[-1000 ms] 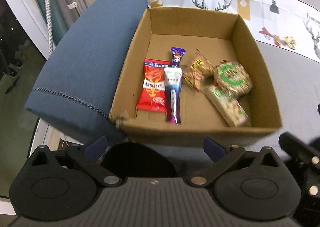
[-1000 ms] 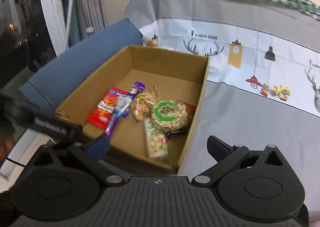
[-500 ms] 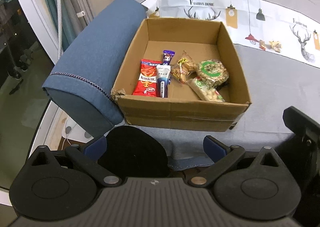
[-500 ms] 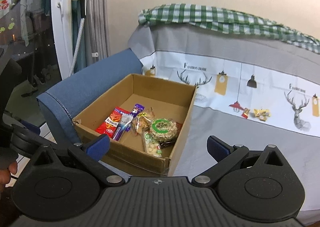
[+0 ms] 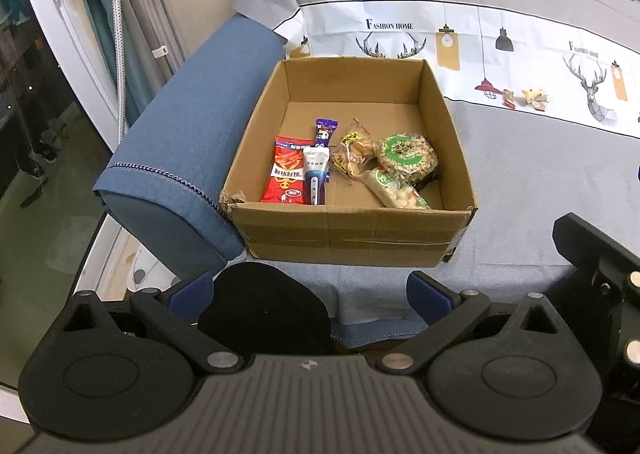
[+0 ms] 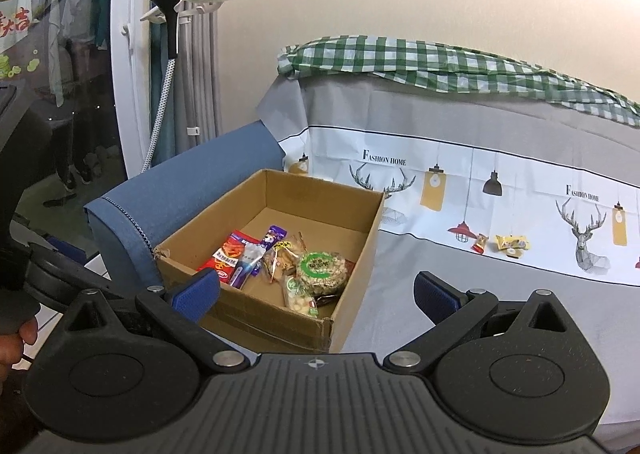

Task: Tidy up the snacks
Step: 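Withdraw both tools above the box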

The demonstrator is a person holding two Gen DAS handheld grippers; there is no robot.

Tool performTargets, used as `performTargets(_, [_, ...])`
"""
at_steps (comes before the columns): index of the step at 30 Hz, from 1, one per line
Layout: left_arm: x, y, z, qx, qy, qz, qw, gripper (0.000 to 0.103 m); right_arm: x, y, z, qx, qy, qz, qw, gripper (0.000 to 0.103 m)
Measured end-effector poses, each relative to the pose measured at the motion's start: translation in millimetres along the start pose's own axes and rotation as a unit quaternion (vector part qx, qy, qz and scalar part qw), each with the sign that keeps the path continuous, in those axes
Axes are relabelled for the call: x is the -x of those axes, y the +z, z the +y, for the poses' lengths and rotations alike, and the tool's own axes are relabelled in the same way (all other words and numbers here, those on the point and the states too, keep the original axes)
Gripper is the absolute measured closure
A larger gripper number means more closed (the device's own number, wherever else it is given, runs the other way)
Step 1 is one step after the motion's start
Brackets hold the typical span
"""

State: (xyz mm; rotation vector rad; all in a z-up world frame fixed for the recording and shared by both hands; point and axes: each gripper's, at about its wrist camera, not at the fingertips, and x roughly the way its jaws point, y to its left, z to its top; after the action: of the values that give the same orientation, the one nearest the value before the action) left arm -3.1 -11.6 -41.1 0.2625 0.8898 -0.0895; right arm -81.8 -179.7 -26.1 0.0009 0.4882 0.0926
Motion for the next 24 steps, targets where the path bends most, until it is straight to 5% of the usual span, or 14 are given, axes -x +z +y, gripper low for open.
performTargets(24, [-17.5, 3.7, -12.4, -0.021, 0.0, 0.025, 0.9995, 0.0, -16.0, -4.4, -7.7, -0.016, 0.009, 0.027, 0.999, 0.001])
